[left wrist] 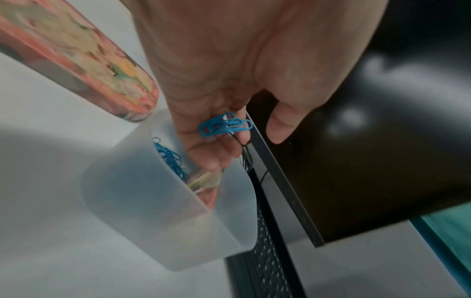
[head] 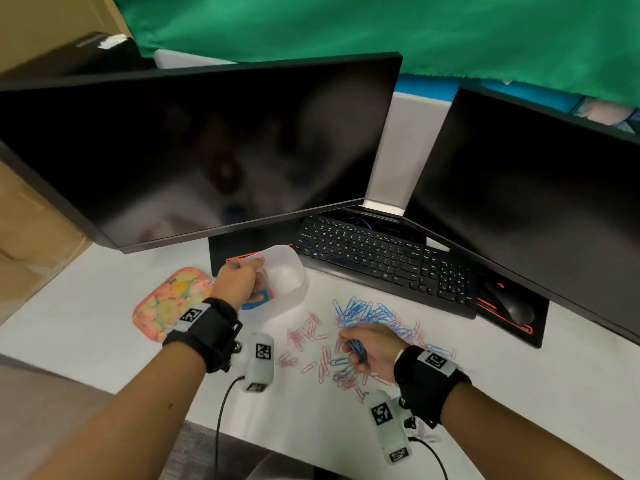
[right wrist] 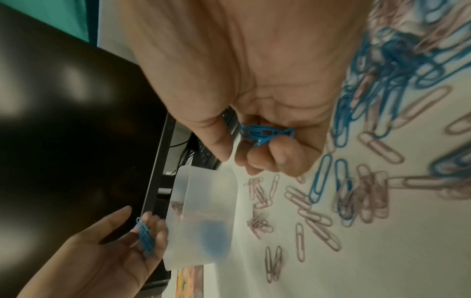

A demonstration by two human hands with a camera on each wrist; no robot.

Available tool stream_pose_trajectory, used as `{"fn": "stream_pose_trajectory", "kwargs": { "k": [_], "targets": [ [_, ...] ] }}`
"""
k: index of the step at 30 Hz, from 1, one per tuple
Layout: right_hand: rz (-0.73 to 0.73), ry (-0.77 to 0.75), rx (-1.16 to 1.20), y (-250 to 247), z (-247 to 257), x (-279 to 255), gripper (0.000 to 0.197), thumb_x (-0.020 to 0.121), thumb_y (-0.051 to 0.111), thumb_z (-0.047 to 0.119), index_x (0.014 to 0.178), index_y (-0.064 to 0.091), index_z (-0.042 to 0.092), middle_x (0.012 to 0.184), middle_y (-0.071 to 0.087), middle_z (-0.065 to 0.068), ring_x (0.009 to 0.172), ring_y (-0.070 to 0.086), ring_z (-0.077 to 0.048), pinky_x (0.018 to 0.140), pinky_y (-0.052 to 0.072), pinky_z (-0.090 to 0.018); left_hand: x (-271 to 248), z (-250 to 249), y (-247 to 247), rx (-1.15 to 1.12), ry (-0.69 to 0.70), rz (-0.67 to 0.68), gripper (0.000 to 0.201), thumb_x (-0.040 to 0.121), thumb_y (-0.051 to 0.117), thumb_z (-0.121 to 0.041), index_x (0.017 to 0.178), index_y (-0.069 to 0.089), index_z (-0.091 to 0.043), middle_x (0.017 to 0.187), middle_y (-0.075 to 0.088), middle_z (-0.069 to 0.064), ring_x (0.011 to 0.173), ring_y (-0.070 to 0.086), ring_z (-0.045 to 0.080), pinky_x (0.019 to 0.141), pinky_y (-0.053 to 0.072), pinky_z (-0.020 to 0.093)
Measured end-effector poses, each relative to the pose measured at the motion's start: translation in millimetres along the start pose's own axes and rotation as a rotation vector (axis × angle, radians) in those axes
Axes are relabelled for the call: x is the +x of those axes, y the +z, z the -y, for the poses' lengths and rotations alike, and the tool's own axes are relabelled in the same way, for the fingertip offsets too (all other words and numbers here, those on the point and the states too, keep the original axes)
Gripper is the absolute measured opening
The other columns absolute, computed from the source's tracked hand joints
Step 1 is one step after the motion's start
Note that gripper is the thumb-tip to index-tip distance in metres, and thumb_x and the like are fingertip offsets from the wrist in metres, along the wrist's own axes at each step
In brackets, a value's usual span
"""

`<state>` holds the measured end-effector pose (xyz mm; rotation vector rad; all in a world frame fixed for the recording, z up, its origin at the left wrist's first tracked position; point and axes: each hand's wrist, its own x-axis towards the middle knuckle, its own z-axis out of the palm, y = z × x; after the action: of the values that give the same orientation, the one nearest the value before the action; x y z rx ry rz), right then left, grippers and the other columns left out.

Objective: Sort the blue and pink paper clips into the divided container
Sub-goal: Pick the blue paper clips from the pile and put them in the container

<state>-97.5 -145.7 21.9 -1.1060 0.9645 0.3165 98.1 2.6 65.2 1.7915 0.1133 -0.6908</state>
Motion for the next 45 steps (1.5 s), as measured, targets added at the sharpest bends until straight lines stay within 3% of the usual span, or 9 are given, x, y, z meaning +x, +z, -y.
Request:
{"fn": "stream_pose_trajectory", "kwargs": {
  "k": [3, 7, 12, 17, 21, 24, 32, 38, 45],
  "targets": [
    [-0.024, -0.010, -0.028, 17, 15, -1, 0.009, 0.092, 0.057, 0.014, 0.097, 0.058, 0.007, 0.077, 0.058, -0.011, 0.054, 0.051, -0.018, 0.047, 0.041, -0.026, 6, -3, -7, -0.056, -0.087, -0.023, 0.012, 0.097, 0.051, -0.021, 0.105, 0.057, -0.015, 0.089, 0.058, 0.008, 0.092, 0.057, 0.023, 0.093, 0.053, 0.041],
    [0.020, -0.048, -0.052, 45, 42, -1, 0.013, 0.094, 0.054, 0.014, 0.103, 0.056, 0.006, 0.086, 0.059, -0.013, 0.063, 0.057, -0.021, 0.054, 0.048, -0.032, 4, -5, -7, -0.056, -0.100, -0.001, 0.026, 0.098, 0.044, -0.014, 0.122, 0.053, -0.009, 0.121, 0.055, 0.016, 0.105, 0.052, 0.028, 0.099, 0.047, 0.042],
    [0.076, -0.133, -0.089, 90, 81, 9, 0.005, 0.095, 0.051, 0.012, 0.094, 0.055, 0.010, 0.084, 0.056, -0.010, 0.071, 0.059, -0.024, 0.065, 0.052, -0.035, 3, 2, -6, 0.035, -0.018, -0.078, 0.026, 0.093, 0.054, -0.029, 0.116, 0.049, -0.016, 0.120, 0.051, 0.008, 0.113, 0.048, 0.028, 0.105, 0.042, 0.048],
    [0.043, -0.206, -0.176, 128, 107, 23, 0.015, 0.090, 0.046, 0.000, 0.091, 0.062, 0.001, 0.072, 0.049, -0.011, 0.066, 0.054, -0.022, 0.070, 0.051, -0.036, -1, 13, -22, 0.078, 0.214, -0.175, 0.006, 0.091, 0.057, -0.021, 0.095, 0.062, -0.020, 0.100, 0.064, 0.003, 0.101, 0.062, 0.027, 0.093, 0.051, 0.047],
    [0.029, -0.212, -0.199, 133, 116, 31, 0.012, 0.091, 0.050, 0.002, 0.082, 0.055, 0.010, 0.076, 0.047, -0.011, 0.072, 0.050, -0.024, 0.068, 0.049, -0.034, -7, 19, -29, 0.169, 0.322, -0.129, 0.012, 0.092, 0.056, -0.022, 0.086, 0.064, -0.019, 0.089, 0.067, 0.005, 0.088, 0.067, 0.027, 0.080, 0.055, 0.042],
    [0.005, -0.227, -0.182, 121, 114, 34, 0.021, 0.090, 0.047, -0.001, 0.076, 0.052, 0.014, 0.073, 0.047, -0.009, 0.068, 0.049, -0.021, 0.069, 0.048, -0.032, -11, 22, -27, 0.284, 0.396, -0.094, 0.017, 0.094, 0.052, -0.021, 0.087, 0.065, -0.014, 0.084, 0.066, 0.008, 0.082, 0.065, 0.025, 0.072, 0.053, 0.033],
    [-0.128, -0.321, -0.377, 42, 83, 26, 0.021, 0.091, 0.052, 0.005, 0.110, 0.062, 0.008, 0.094, 0.065, -0.011, 0.080, 0.064, -0.020, 0.069, 0.055, -0.028, -24, 40, 10, 0.633, 0.499, 0.245, 0.025, 0.085, 0.054, -0.009, 0.073, 0.067, -0.027, 0.078, 0.069, -0.008, 0.076, 0.062, 0.011, 0.075, 0.049, 0.020],
    [-0.345, -0.378, -0.640, -27, 33, 7, 0.021, 0.091, 0.048, 0.007, 0.094, 0.068, 0.014, 0.087, 0.070, -0.008, 0.077, 0.066, -0.021, 0.076, 0.056, -0.035, -32, 69, 43, 0.961, 0.533, 0.474, 0.013, 0.081, 0.058, -0.018, 0.086, 0.067, -0.026, 0.079, 0.060, -0.013, 0.073, 0.056, 0.010, 0.067, 0.042, 0.019],
    [-0.462, -0.396, -0.746, -77, -22, -8, 0.027, 0.083, 0.048, 0.003, 0.072, 0.063, 0.023, 0.084, 0.070, -0.001, 0.079, 0.063, -0.018, 0.060, 0.040, -0.008, -41, 87, 96, 1.218, 0.602, 0.631, 0.021, 0.086, 0.055, -0.027, 0.104, 0.064, -0.022, 0.107, 0.064, -0.001, 0.099, 0.061, 0.022, 0.085, 0.048, 0.029]
  ]
}}
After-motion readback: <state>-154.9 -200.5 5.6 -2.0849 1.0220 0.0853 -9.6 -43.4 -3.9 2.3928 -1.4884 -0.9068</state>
